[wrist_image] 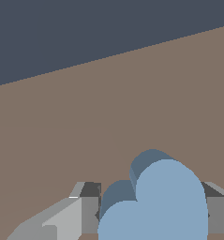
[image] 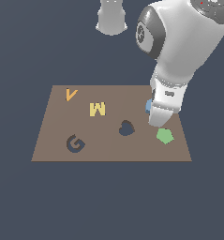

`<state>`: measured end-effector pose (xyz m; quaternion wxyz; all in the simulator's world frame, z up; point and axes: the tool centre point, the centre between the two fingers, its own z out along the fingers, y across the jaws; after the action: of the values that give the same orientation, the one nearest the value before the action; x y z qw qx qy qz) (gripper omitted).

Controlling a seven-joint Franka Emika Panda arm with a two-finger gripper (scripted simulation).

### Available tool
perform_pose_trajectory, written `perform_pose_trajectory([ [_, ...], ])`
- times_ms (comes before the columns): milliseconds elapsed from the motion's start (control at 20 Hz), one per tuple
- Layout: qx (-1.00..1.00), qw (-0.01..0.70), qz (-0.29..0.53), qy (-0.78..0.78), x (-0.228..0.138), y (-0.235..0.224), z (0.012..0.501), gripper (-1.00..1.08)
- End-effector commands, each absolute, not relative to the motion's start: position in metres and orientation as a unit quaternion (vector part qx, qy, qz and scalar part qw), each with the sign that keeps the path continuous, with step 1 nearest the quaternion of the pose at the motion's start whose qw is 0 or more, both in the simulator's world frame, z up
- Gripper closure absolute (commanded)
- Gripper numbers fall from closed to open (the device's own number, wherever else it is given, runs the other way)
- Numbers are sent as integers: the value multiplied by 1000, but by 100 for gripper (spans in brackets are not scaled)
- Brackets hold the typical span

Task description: Insert a designated object into the corresponding slot on a board.

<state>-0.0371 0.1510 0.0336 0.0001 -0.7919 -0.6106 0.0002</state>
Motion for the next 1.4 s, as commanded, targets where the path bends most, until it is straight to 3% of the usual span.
perform_pose_trajectory([
  [0, -777, 0, 0, -630, -39, 148, 34, 108],
  [1350, -426, 0, -1, -905, -38, 85, 37, 108],
])
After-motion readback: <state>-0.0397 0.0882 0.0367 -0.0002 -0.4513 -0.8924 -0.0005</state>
